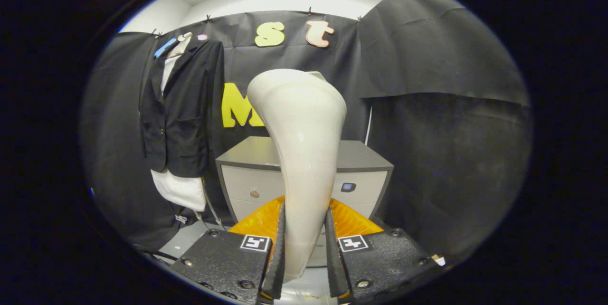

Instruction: Iron the clothes twice with a garment steamer, once on the left side and once on the right side.

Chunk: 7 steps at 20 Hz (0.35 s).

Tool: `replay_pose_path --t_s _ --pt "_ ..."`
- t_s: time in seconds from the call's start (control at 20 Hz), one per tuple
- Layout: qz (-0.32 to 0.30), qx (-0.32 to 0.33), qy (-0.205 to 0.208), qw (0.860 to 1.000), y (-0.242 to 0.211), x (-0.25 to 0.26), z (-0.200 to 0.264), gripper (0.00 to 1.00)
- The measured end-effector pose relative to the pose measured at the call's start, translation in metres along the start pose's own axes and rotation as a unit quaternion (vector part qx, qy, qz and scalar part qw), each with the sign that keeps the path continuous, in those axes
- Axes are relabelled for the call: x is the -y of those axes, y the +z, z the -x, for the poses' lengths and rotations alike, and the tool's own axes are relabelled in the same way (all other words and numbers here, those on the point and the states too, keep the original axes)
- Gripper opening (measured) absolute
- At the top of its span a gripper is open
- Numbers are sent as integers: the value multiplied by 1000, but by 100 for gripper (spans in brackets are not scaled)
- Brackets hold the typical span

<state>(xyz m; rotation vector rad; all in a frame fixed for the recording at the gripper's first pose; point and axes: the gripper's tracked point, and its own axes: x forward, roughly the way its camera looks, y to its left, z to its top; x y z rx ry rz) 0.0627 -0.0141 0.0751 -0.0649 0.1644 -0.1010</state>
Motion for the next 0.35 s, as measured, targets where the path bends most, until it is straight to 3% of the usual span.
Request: replay_pose_path --t_s 0.35 --pt "1 0 4 1000 -5 16 3 39"
